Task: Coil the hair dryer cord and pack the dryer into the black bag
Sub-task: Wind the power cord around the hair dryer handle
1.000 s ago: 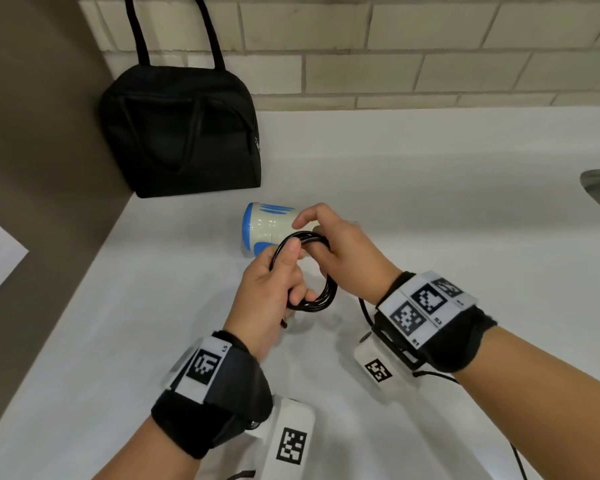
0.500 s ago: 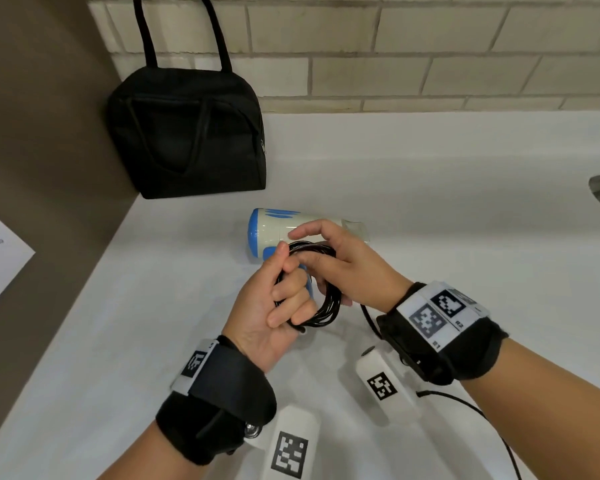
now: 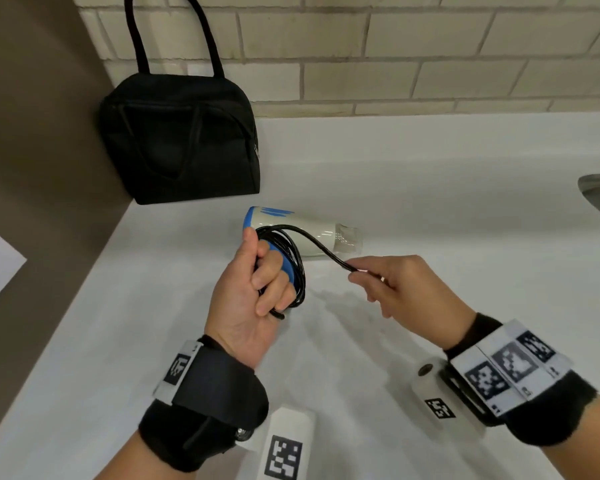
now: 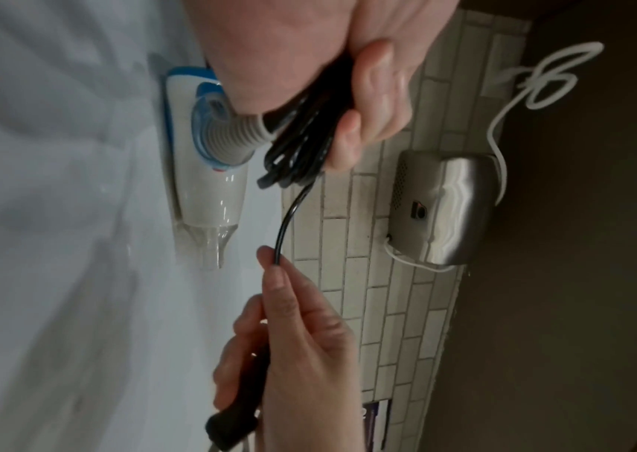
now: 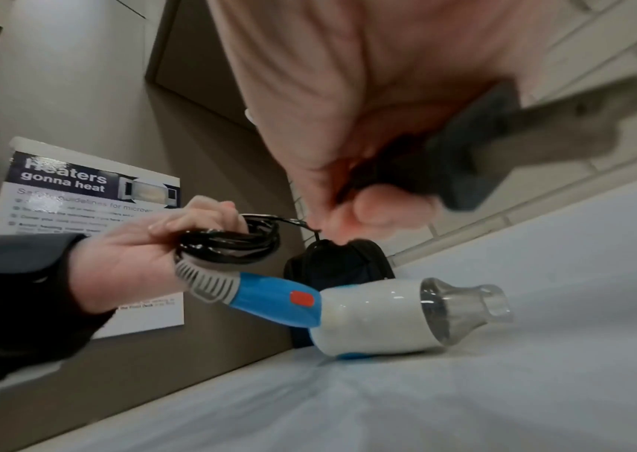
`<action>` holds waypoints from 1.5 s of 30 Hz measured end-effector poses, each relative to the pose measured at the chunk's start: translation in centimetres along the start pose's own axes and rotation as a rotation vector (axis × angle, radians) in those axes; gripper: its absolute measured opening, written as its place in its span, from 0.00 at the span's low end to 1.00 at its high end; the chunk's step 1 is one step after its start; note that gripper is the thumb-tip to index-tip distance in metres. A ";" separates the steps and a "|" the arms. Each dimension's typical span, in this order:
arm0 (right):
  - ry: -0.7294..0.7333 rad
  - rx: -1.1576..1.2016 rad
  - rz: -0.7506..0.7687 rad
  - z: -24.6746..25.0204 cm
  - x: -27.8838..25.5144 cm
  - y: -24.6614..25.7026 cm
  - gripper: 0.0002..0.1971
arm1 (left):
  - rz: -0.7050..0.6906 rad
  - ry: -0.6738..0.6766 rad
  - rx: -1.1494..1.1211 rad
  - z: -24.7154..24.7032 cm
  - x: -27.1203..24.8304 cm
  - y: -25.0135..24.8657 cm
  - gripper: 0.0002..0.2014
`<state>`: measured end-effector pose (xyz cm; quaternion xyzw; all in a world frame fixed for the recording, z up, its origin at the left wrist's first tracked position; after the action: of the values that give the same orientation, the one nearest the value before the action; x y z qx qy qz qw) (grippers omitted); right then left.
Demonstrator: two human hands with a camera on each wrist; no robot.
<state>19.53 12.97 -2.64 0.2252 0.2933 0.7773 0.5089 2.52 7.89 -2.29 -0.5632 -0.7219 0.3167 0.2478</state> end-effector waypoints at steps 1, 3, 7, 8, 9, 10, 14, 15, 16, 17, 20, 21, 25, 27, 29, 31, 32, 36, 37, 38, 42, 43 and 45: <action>-0.028 -0.041 0.025 -0.2 0.0 0.1 0.11 | -0.006 0.012 0.016 -0.1 -0.1 -0.1 0.17; -0.076 -0.039 0.047 -0.1 0.2 0.2 0.10 | 0.002 0.031 0.032 -0.1 -0.3 -0.5 0.16; -0.111 -0.142 0.038 -0.1 1.5 0.0 0.08 | 0.095 0.094 0.006 -0.2 -0.7 -0.6 0.15; -0.120 -0.120 0.032 -0.3 1.9 -0.1 0.08 | 0.118 0.116 -0.001 -0.4 -0.9 -0.6 0.16; -0.137 -0.046 0.018 -0.4 2.3 0.1 0.08 | 0.138 0.136 -0.008 -0.7 -0.9 -0.6 0.17; -0.153 0.070 -0.008 -0.4 2.5 0.4 0.07 | 0.153 0.153 -0.013 -0.9 -0.9 -0.7 0.18; -0.258 0.451 0.003 -0.5 2.3 1.3 0.11 | 0.187 0.186 -0.024 -1.1 -0.8 -1.1 0.23; -0.292 0.496 0.028 -0.5 2.1 1.5 0.11 | 0.197 0.197 -0.028 -1.1 -0.7 -1.1 0.23; -0.319 0.541 0.052 -0.5 1.9 1.7 0.11 | 0.206 0.211 -0.031 -1.1 -0.7 -1.0 0.22; -0.336 0.584 0.070 -0.5 1.9 1.8 0.10 | 0.213 0.222 -0.034 -1.1 -0.6 -0.9 0.20; -0.320 0.664 0.059 -0.9 2.0 1.7 0.09 | 0.241 0.236 -0.048 -1.2 -0.6 -0.7 0.20; -0.304 0.665 0.046 -1.0 2.0 1.6 0.09 | 0.248 0.236 -0.052 -1.1 -0.6 -0.6 0.19; -0.283 0.694 0.041 -0.8 1.8 1.5 0.12 | 0.264 0.237 -0.032 -1.1 -0.6 -0.6 0.19; -0.254 0.781 0.012 -0.7 1.6 1.5 0.13 | 0.261 0.245 -0.025 -1.1 -0.5 -0.5 0.19; -0.218 0.854 -0.062 -1.1 1.6 1.7 0.13 | 0.266 0.269 -0.034 -1.1 -0.5 -0.3 0.20; -0.147 0.995 -0.172 -1.8 1.9 1.7 0.13 | 0.263 0.329 -0.062 -1.1 -0.5 0.0 0.19; -0.091 1.110 -0.233 -2.2 2.1 1.7 0.14 | 0.255 0.355 -0.070 -1.1 -0.6 0.1 0.19; 0.162 1.608 -0.377 -3.5 2.8 1.9 0.11 | 0.234 0.361 -0.053 -0.8 -0.7 0.3 0.22; 0.202 1.697 -0.377 -3.9 2.8 1.9 0.08 | 0.235 0.354 -0.049 -0.8 -0.7 0.3 0.22; 0.240 1.770 -0.370 -4.4 2.9 1.9 0.06 | 0.242 0.335 -0.045 -0.6 -0.7 0.3 0.21; 0.467 1.946 -0.350 -5.8 3.0 2.4 0.13 | 0.246 0.283 -0.003 0.6 -0.6 -0.1 0.19; 0.511 1.954 -0.360 -6.0 2.9 2.5 0.13 | 0.243 0.294 -0.010 0.9 -0.6 -0.3 0.19; 0.587 1.957 -0.378 -6.4 2.8 2.8 0.11 | 0.241 0.313 -0.020 1.7 -0.7 -0.7 0.19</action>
<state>12.50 13.26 -5.22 0.2918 0.9390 0.1312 0.1259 1.06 6.77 -2.96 -0.6904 -0.6049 0.2455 0.3116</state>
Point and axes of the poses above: each hand's wrist, its own x-axis towards the middle knuckle, its own z-axis out of the back of the hand, y = z × x, the point moved 2 cm from there along x, towards the middle knuckle, and after that the axes turned 10 degrees about -z, right-handed, at the moved point
